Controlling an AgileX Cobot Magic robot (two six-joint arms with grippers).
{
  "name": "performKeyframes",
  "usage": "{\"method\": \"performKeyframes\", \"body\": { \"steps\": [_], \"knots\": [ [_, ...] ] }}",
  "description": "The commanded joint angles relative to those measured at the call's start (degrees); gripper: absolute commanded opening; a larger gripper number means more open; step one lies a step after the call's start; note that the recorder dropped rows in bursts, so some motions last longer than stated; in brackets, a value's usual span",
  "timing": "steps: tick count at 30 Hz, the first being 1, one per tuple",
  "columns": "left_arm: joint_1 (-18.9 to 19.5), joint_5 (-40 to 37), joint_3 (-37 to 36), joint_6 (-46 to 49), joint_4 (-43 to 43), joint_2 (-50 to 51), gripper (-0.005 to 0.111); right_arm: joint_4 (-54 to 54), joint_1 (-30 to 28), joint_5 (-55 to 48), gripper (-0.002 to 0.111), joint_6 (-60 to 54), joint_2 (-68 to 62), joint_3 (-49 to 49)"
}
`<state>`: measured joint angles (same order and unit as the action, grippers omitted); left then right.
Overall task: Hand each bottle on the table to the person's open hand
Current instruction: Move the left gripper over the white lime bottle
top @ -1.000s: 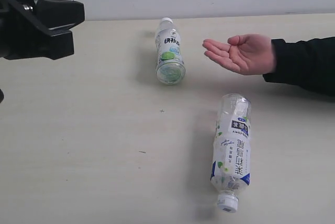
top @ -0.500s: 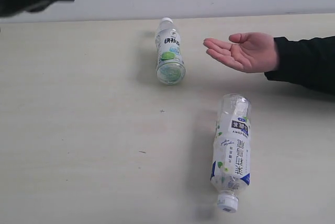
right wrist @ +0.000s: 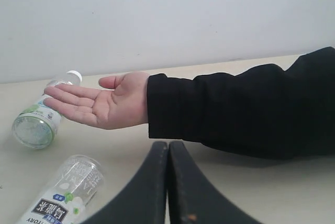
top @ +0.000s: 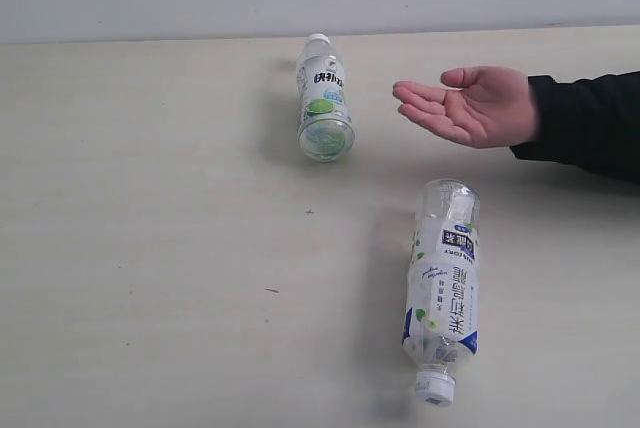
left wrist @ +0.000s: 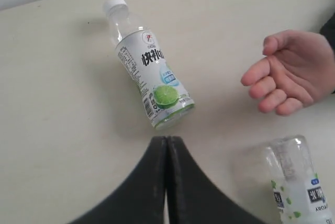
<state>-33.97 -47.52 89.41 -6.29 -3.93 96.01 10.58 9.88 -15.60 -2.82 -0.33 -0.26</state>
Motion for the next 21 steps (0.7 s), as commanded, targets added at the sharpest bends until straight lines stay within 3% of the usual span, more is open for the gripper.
{"method": "performKeyframes", "body": {
  "steps": [1,5,7,9,14,16,21],
  "knots": [
    [0.07,-3.35,7.01,-3.74,0.39,8.96,0.000,0.00,-0.29,0.29,0.000,0.12,0.33,0.26],
    [-0.03,-0.76,10.58,-4.92,-1.44,16.45,0.000,0.00,-0.29,0.29,0.000,0.12,0.33,0.26],
    [-0.03,1.61,11.70,-5.03,-2.07,19.40,0.006,0.00,-0.29,0.29,0.000,0.12,0.33,0.26],
    [-0.03,4.49,12.69,-5.94,-2.72,22.09,0.018,0.00,-0.29,0.29,0.000,0.12,0.33,0.26],
    [-0.03,11.66,15.09,-7.22,-2.62,27.23,0.071,0.00,-0.29,0.29,0.000,0.12,0.33,0.26],
    [-0.03,14.05,15.87,-7.21,-2.62,28.88,0.084,0.00,-0.29,0.29,0.000,0.12,0.33,0.26],
    [-0.03,19.11,16.71,-7.64,-2.62,32.69,0.085,0.00,-0.29,0.29,0.000,0.12,0.33,0.26]
  ]
}}
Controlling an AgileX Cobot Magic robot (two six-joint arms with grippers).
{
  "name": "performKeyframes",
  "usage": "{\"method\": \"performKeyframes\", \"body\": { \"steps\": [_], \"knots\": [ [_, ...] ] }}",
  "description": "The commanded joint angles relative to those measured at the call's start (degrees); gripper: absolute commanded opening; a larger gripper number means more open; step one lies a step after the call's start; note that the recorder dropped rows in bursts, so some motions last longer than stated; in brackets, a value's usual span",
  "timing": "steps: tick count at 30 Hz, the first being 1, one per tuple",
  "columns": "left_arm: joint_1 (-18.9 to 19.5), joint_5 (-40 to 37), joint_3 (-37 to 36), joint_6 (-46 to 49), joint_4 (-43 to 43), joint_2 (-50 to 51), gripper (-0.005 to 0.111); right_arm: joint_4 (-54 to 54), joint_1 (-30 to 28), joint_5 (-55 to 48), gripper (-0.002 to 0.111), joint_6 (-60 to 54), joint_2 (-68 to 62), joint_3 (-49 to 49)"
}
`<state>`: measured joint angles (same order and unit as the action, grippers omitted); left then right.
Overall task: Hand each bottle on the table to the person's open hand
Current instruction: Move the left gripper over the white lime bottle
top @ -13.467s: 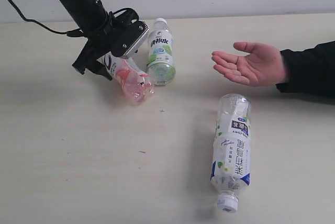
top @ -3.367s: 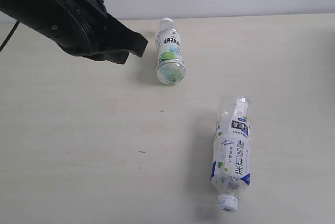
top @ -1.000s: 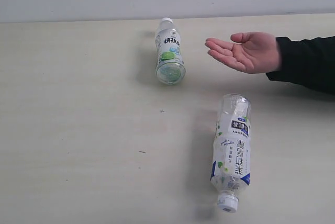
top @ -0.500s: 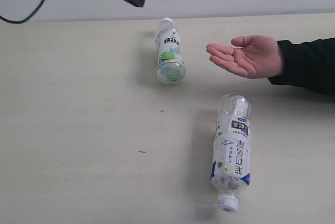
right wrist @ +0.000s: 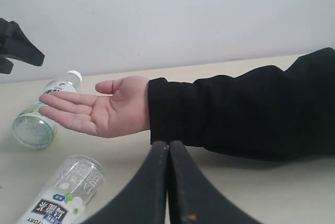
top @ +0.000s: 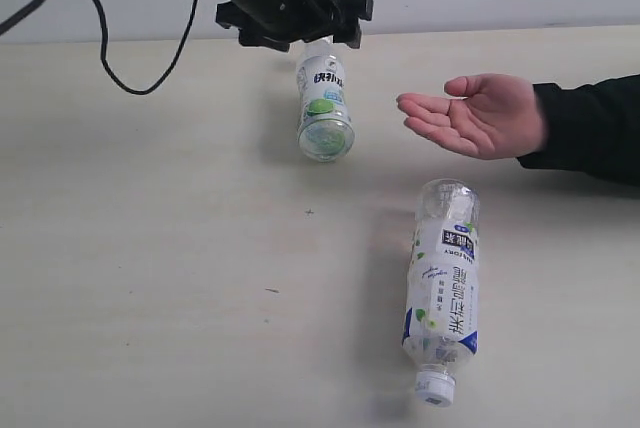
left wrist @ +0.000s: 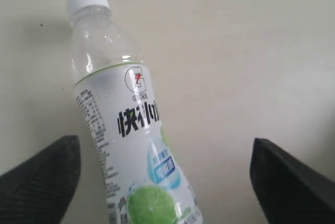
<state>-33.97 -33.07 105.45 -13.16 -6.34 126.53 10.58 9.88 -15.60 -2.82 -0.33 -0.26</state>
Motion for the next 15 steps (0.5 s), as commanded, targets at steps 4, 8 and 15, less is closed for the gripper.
{"method": "performKeyframes", "body": {
  "steps": [4,8,15],
  "knots": [
    [-0.03,9.11,0.67,-1.18,-0.21,4.07,0.085,0.00,-0.29,0.29,0.000,0.12,0.33,0.26],
    [-0.03,9.80,0.67,-0.96,0.59,5.91,0.085,0.00,-0.29,0.29,0.000,0.12,0.33,0.26],
    [-1.03,9.37,0.67,-1.18,0.08,7.40,0.085,0.00,-0.29,0.29,0.000,0.12,0.33,0.26]
  ]
}}
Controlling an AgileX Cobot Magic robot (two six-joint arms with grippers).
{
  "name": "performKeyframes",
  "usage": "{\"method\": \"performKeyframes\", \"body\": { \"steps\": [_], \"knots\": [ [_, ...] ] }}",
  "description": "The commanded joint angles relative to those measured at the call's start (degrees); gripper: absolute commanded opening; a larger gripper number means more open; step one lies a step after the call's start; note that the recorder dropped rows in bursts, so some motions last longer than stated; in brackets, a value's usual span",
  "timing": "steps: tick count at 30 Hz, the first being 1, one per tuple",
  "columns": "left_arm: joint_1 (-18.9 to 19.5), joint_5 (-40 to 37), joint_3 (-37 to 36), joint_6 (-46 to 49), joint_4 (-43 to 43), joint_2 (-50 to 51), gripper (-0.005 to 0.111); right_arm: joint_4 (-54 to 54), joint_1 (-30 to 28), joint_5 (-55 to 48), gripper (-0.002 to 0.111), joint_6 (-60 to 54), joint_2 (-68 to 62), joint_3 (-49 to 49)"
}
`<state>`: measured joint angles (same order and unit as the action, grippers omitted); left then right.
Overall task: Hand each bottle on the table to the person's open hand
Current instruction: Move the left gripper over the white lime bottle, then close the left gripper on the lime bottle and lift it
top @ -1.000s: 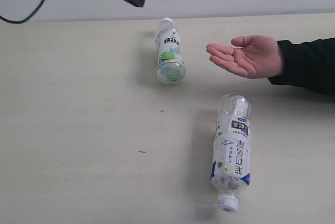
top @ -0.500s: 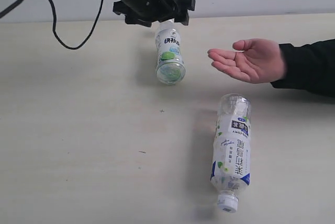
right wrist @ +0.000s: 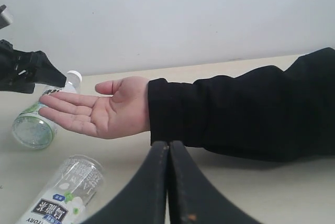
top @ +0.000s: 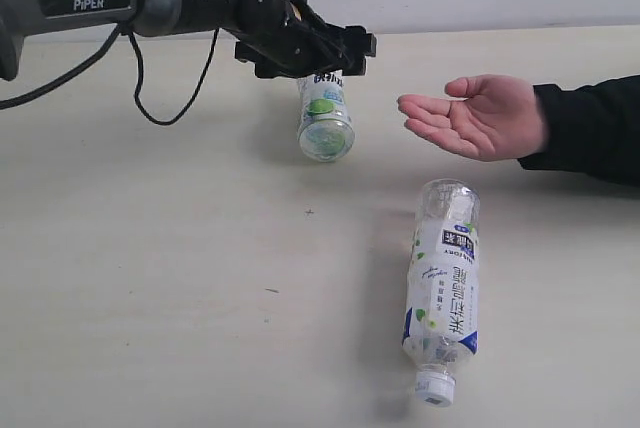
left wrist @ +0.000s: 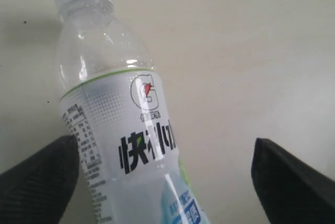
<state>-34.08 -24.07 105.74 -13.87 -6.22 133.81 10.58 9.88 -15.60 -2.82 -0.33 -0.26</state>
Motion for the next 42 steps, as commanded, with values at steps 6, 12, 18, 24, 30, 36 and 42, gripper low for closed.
{"method": "performKeyframes", "body": {
  "steps": [6,12,18,24,30,36,42],
  "knots": [
    [-1.29,0.49,0.38,-3.14,4.41,0.90,0.085,0.00,-0.29,0.29,0.000,0.12,0.33,0.26],
    [-1.29,-0.02,0.38,-5.40,8.01,3.02,0.085,0.00,-0.29,0.29,0.000,0.12,0.33,0.26],
    [-1.29,0.39,0.38,-8.03,8.99,4.79,0.085,0.00,-0.29,0.29,0.000,0.12,0.33,0.26],
    [-1.29,-0.65,0.38,-7.90,9.10,4.56,0.060,0.00,-0.29,0.29,0.000,0.12,0.33,0.26],
    [-0.67,-4.94,0.38,-9.04,9.10,4.27,0.001,0.00,-0.29,0.29,0.000,0.12,0.33,0.26],
    [0.46,-8.00,0.38,-10.50,9.67,2.02,0.000,0.00,-0.29,0.29,0.000,0.12,0.33,0.26],
    [-0.16,-9.03,0.38,-10.90,13.60,-1.95,0.000,0.00,-0.29,0.29,0.000,0.12,0.33,0.26]
  ]
}}
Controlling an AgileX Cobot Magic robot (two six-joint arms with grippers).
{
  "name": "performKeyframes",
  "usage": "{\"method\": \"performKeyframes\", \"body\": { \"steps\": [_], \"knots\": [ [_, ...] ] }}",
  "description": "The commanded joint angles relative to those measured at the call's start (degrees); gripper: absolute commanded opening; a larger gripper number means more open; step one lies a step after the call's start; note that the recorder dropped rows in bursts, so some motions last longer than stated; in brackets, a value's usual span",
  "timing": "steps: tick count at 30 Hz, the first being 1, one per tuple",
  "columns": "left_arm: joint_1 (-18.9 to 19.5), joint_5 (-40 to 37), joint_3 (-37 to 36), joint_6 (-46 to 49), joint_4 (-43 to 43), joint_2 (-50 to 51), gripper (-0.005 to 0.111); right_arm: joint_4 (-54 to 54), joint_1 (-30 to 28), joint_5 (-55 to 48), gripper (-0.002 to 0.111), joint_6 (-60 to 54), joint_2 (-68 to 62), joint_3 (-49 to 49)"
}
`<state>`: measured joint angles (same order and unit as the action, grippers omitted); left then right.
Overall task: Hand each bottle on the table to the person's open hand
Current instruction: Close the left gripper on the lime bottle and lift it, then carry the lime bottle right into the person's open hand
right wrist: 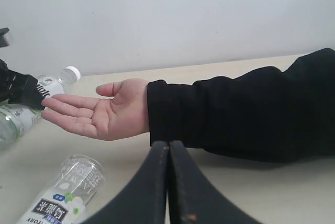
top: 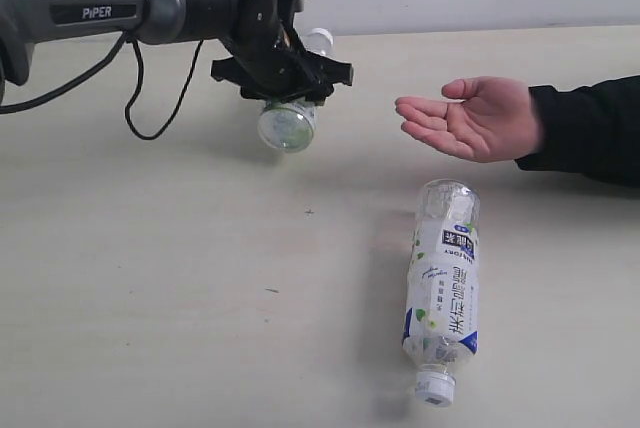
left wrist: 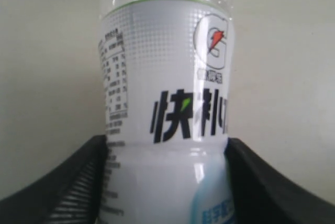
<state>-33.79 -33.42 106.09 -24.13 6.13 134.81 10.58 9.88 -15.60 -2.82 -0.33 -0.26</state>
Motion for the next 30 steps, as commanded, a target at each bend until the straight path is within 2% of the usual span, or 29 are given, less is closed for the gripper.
{"method": "performKeyframes", "body": {
  "steps": [1,5,11,18,21,26,28,30],
  "knots": [
    [-0.45,0.31,0.03,-0.75,1.24,-3.49,0.000,0.00,-0.29,0.29,0.000,0.12,0.33,0.26],
    [-0.45,2.88,-3.80,-2.84,1.24,-6.36,0.000,0.00,-0.29,0.29,0.000,0.12,0.33,0.26],
    [-0.45,8.12,-15.21,-4.19,0.79,-14.41,0.000,0.00,-0.29,0.29,0.000,0.12,0.33,0.26],
    [-3.40,13.41,-24.21,-5.42,0.55,-23.74,0.000,0.00,-0.29,0.29,0.000,0.12,0.33,0.26],
    [-4.30,11.94,-24.87,-12.31,0.45,-25.55,0.000,0.00,-0.29,0.29,0.000,0.12,0.33,0.26],
    [-8.30,14.20,-24.87,-15.36,0.45,-28.49,0.000,0.00,-0.29,0.29,0.000,0.12,0.33,0.26],
    [-11.08,17.28,-24.76,-15.89,0.04,-28.93,0.000,0.00,-0.29,0.29,0.000,0.12,0.33,0.26],
    [-14.93,22.58,-24.76,-20.89,-0.27,-28.46,0.000,0.00,-0.29,0.29,0.000,0.12,0.33,0.26]
  ]
}}
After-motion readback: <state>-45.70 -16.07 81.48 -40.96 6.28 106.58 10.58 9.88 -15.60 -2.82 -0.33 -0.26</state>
